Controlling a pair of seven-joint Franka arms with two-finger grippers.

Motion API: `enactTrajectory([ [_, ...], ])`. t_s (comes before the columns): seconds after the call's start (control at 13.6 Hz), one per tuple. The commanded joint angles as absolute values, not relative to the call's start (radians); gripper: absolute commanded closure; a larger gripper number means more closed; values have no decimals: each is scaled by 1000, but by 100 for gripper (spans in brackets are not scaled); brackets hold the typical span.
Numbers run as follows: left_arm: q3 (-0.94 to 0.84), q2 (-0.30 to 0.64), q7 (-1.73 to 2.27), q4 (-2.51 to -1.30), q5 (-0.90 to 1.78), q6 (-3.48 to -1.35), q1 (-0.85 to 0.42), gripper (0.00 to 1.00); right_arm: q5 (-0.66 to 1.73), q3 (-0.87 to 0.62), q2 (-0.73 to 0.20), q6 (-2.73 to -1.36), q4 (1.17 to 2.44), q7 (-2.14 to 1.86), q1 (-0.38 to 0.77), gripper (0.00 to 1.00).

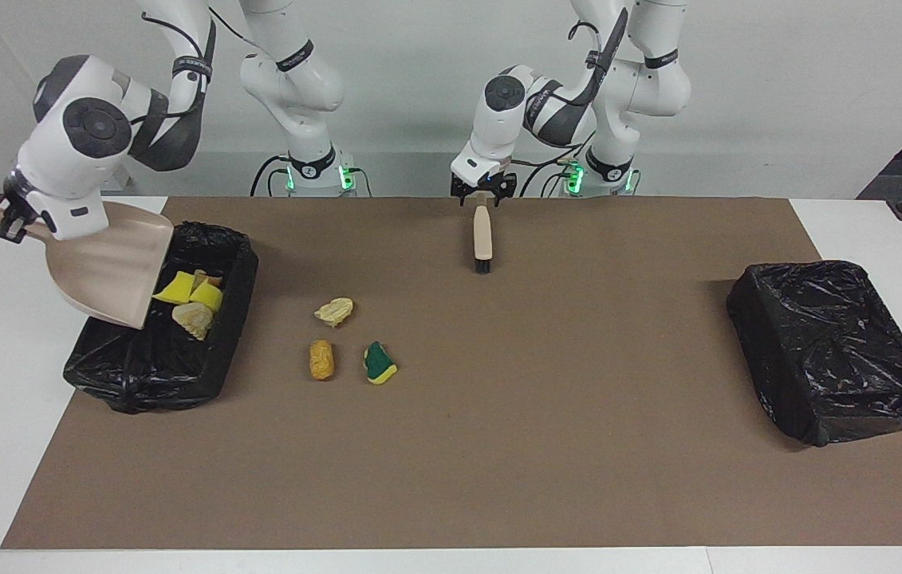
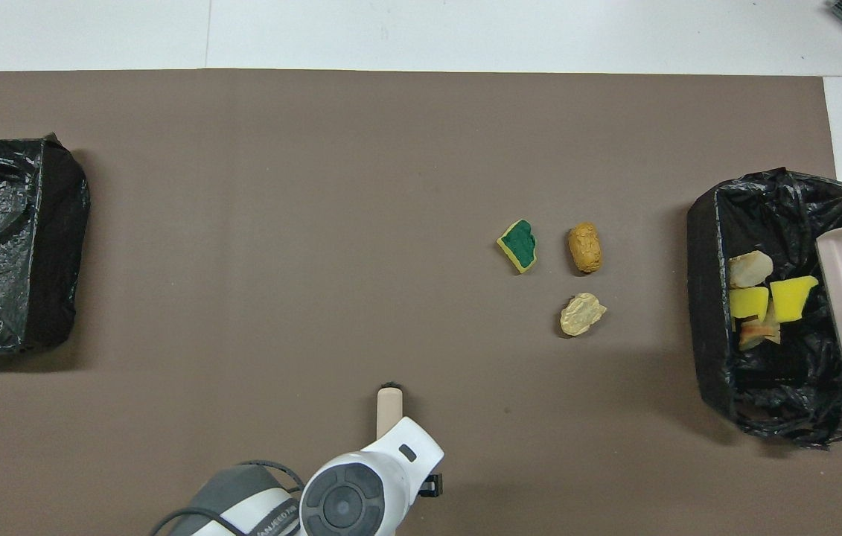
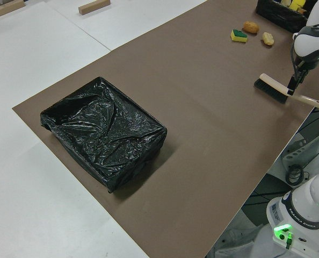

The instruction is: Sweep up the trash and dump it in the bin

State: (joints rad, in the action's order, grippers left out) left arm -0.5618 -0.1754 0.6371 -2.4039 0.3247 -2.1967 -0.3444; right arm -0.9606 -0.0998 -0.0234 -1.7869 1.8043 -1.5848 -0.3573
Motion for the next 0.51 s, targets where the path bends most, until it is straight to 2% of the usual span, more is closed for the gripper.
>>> enactTrajectory([
  [0.0,-469,-164,539,-2303,220,-2111,-295,0,-921,-113,-9,-1766,1770,-1617,-362,100],
  [0.29,-197,-160,249,-2156,127,-1981,-276,0,-645,-124,-20,-1714,1740,-1429,-344,100],
  [0.44,-181,-153,97,-2093,121,-1942,-146,0,-557,-126,-20,-1662,1741,-1234,-273,100],
])
